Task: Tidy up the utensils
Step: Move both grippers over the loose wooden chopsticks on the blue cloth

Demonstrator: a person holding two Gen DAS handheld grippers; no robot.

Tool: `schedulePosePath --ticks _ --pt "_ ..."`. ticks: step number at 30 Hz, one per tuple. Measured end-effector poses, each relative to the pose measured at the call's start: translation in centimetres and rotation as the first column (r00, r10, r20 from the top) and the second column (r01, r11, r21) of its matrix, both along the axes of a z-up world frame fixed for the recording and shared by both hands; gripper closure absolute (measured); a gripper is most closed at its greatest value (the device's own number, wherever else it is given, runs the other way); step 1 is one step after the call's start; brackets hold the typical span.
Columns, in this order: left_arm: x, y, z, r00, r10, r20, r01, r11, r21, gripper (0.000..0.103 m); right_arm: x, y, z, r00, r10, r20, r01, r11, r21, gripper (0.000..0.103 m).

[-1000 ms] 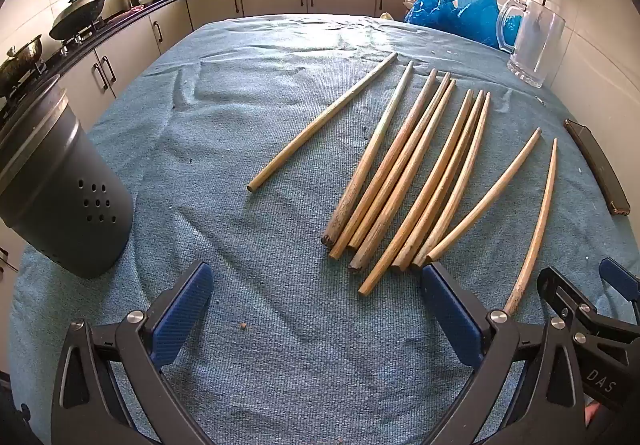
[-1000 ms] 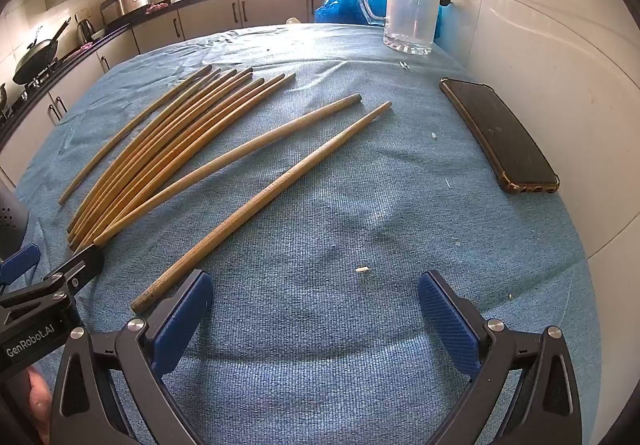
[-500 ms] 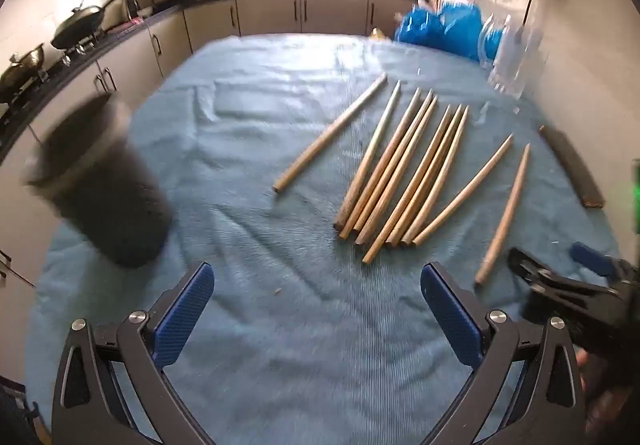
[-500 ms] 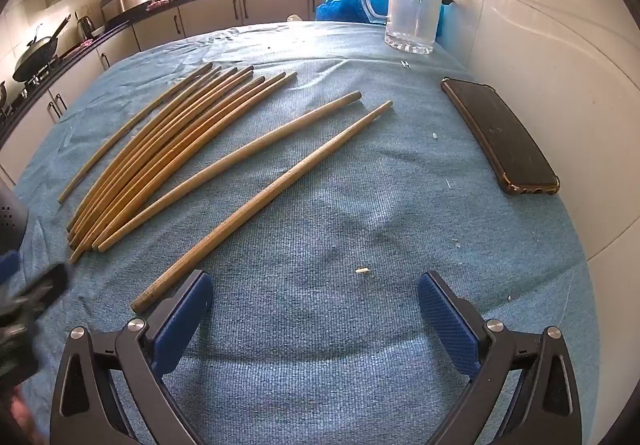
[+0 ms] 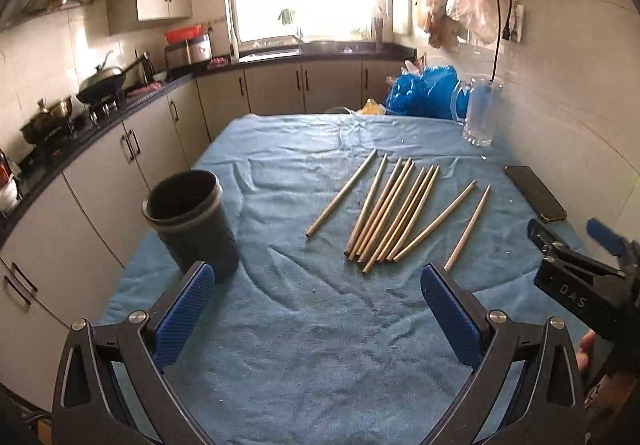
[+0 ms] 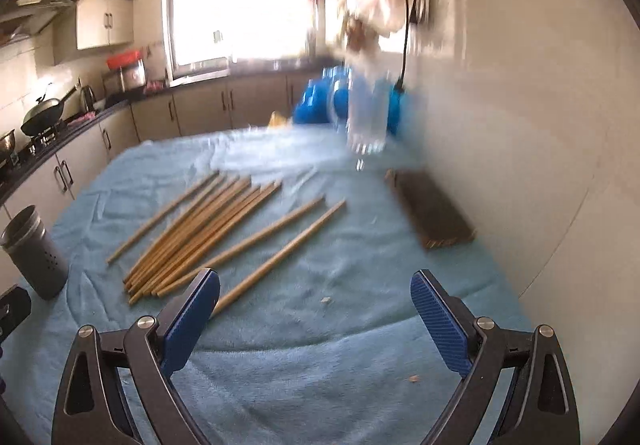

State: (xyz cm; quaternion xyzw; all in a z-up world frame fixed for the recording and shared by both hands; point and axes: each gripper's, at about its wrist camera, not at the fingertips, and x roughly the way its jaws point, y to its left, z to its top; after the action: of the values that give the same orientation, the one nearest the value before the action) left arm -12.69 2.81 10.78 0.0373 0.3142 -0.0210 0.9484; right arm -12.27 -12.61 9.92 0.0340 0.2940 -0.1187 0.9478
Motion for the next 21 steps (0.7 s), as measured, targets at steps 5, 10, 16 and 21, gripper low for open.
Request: schedulePosePath --ticks 5,10,16,21 --pt "-1.4 0.7 0.6 1.000 0.006 0.029 -0.007 1.000 0.009 0.000 -2.0 0.3 1.4 0.999 -0.020 0.049 0.020 1.000 -0.005 0.005" --pt "-2.4 1.4 0.9 0.999 0.017 0.034 -0.017 1.000 -0.001 0.000 -3.4 0.2 2.3 0.996 -0.047 0.072 0.046 0.999 0.025 0.005" --pt "-3.4 2.0 0.8 0.999 0.026 0.041 -0.026 1.000 0.010 0.000 -4.8 0.4 3.0 0.995 -0.063 0.071 0.061 0.997 0.037 0.005" --pt "-3.7 2.3 0.7 0.999 0.029 0.039 -0.030 1.000 0.010 0.000 -5.0 0.1 2.7 0.998 -0.054 0.044 0.050 0.995 0.087 0.005"
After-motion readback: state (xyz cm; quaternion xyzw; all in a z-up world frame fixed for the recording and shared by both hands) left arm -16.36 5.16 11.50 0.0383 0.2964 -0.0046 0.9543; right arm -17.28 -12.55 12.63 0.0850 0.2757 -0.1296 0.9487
